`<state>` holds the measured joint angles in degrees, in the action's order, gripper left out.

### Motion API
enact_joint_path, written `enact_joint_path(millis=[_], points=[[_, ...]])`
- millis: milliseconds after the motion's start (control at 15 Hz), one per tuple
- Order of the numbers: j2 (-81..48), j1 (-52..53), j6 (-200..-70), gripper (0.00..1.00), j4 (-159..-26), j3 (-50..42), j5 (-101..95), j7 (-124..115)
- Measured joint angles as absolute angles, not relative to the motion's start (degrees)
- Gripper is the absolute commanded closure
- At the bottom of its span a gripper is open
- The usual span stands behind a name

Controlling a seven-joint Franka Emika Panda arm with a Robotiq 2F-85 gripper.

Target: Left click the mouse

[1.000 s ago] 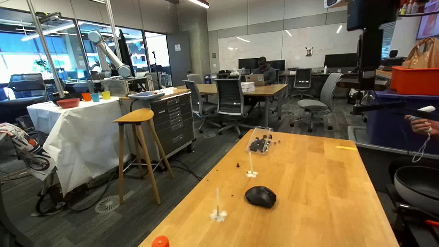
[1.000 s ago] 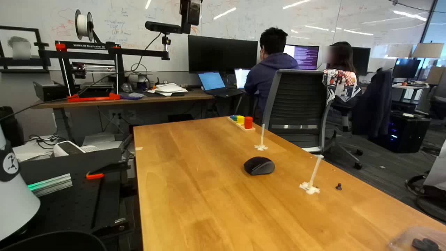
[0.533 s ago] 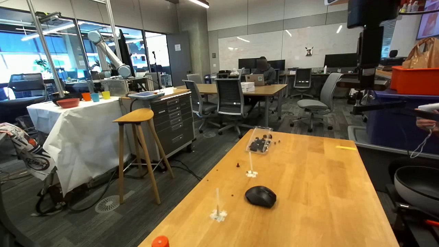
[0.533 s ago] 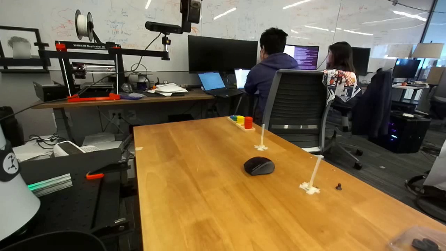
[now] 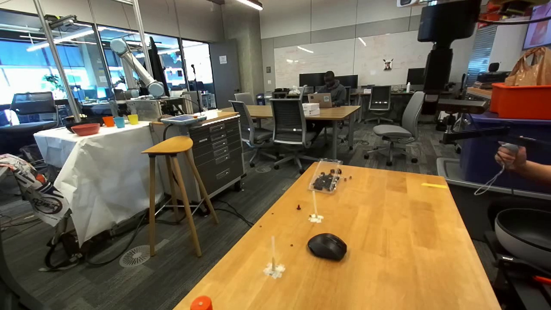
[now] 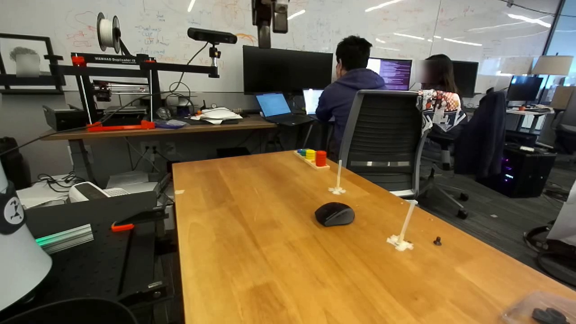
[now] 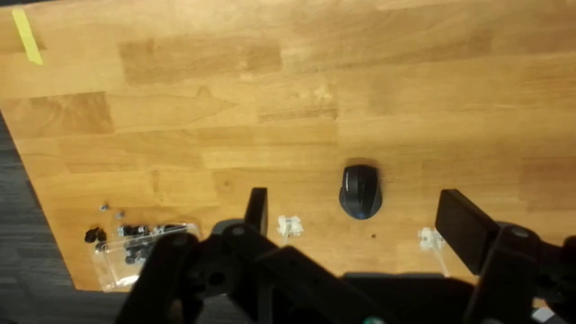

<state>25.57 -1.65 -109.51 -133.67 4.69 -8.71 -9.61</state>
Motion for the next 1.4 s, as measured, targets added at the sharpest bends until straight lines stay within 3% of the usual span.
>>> enact_joint_path(millis=[533, 1400], points=[[16.5, -5.1, -130.3, 0.97, -136.2, 4.3, -15.7, -17.9], [-3.2, -4.7, -143.6, 1.00, -136.9, 3.8, -25.5, -37.0]])
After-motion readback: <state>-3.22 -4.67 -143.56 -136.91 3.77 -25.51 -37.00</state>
